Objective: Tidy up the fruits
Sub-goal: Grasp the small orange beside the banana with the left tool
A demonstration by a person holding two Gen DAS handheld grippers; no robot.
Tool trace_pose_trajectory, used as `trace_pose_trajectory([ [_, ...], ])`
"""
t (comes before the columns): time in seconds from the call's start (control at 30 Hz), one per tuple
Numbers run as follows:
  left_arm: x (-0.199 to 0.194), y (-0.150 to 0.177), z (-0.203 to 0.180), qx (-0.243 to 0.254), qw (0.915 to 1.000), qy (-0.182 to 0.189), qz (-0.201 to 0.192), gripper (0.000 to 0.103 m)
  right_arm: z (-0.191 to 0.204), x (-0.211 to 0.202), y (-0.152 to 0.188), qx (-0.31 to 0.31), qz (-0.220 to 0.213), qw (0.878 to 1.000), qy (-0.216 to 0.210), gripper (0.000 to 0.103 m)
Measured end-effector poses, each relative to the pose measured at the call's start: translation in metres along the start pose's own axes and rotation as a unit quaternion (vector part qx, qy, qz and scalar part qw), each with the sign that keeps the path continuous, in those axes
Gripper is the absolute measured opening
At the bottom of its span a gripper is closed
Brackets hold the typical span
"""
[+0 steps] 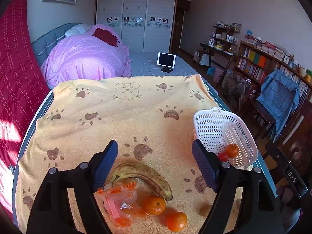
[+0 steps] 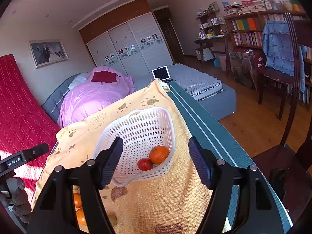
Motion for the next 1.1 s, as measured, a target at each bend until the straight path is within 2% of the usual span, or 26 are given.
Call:
trace_pose_trajectory([
  [0.3, -0.019, 0.007, 0.048, -0.032, 0.9986, -0.041, -0.001, 0.078, 0.017, -0.007, 0.005, -0.010, 0.014, 0.999, -0.032, 0.073],
  [0.63, -0.009, 0.047, 0.091, -0.069, 0.9939, -0.077, 0.038, 0.078, 0.025, -0.004, 0.011, -0.015, 0.030, 0.999, -0.043, 0.073],
  [0.83, 0.008, 0.066, 0.124, -0.098, 0.9878, -0.105, 0.059, 0.078, 0.030, -0.002, 0.015, -0.019, 0.037, 0.998, -0.043, 0.073],
  [1.0, 0.028, 0.078, 0.138, -0.126, 0.9837, -0.096, 0.085, 0.078, 0.035, 0.001, 0.021, -0.025, 0.045, 0.998, -0.046, 0.073],
  [1.1, 0.037, 0.083, 0.138, -0.126, 0.9832, -0.094, 0.094, 0.078, 0.037, 0.002, 0.024, -0.029, 0.049, 0.997, -0.047, 0.073],
])
Point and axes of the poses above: each gripper's, at about its wrist camera, not at the fingertips, and x roughly the way its jaws point, z to its left, y to its underside, the point moved 7 cm from there along x, roughly the way its jaws point, and after that the axes turned 6 degrees about y, right-handed, at the moved point
